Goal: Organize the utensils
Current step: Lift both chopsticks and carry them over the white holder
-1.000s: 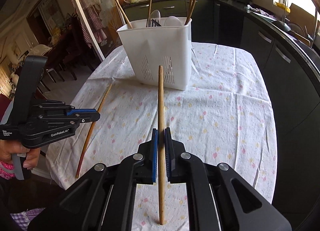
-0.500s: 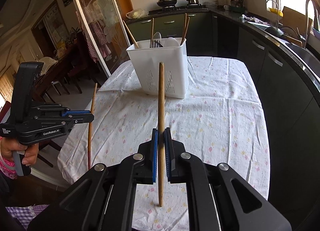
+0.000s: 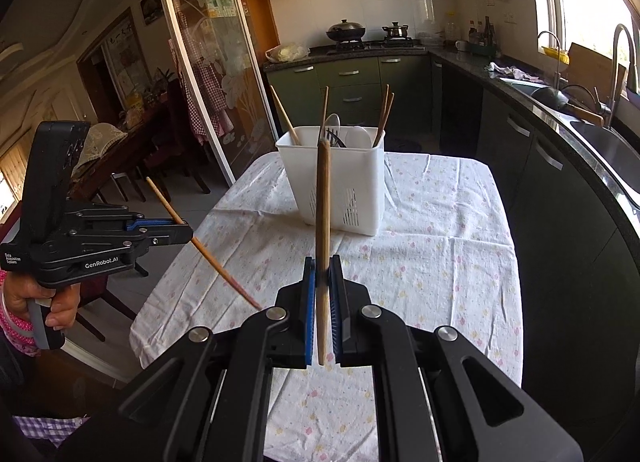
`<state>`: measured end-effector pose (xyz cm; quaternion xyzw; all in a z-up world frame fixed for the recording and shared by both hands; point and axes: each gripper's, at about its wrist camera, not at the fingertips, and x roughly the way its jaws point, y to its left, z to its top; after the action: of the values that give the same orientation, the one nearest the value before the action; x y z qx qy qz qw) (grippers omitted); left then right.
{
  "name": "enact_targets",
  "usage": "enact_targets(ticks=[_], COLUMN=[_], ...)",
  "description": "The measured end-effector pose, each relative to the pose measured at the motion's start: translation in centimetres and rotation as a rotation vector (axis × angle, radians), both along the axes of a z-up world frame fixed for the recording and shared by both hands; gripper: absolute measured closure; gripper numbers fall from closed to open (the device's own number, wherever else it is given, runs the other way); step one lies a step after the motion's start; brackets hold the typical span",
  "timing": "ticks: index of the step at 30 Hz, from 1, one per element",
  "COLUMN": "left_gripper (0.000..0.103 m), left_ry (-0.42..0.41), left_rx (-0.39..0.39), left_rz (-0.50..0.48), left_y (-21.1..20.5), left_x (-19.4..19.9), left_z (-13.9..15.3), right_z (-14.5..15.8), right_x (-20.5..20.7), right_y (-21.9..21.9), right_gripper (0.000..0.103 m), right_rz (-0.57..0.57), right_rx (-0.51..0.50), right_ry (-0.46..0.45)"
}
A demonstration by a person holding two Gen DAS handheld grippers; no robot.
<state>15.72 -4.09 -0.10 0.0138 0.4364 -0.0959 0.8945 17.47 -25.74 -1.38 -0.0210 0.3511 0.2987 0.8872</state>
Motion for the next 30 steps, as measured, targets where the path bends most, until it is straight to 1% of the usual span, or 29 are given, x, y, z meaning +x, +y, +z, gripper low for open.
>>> enact_targets(ticks=[5, 10, 15, 18, 24, 27, 30], left_gripper=[0.097, 0.097, 0.097, 0.097, 0.097, 0.097, 0.097], left_ry=[-0.04, -0.077, -0.105, -0.123, -0.173, -0.205, -0.254], left_rx=[0.004, 0.01, 0.024, 0.025, -0.016, -0.035, -0.048], left_rz=[-0.003, 0.008, 0.023, 0.033, 0.052, 0.062, 0.079], left_y=[-0.3, 0.0, 0.7, 1.0, 1.6, 2.0, 2.3], left_x=[0.6, 1.9, 3.7, 4.8, 6.6, 7.7, 8.8], left_z=[1.5, 2.4, 3.9, 5.1, 9.4, 12.2, 15.0], right_z=[1.5, 3.4, 6.3, 8.4, 12.4, 14.0, 15.2], right_x=[0.2, 1.3, 2.7, 4.0, 7.3, 8.8, 10.5], right_y=[0.6, 1.3, 2.2, 2.5, 3.3, 3.9, 4.5], right_gripper=[0.095, 0.095, 0.095, 0.095, 0.095, 0.095, 0.095], right_rz=[0.025, 0.035, 0.044, 0.048, 0.042, 0.012, -0.014], right_rx=[0.006, 0.013, 0.024, 0.047, 0.09, 0.085, 0.082], right_ry=[-0.017, -0.038, -0.07, -0.084, -0.091, -0.108, -0.116])
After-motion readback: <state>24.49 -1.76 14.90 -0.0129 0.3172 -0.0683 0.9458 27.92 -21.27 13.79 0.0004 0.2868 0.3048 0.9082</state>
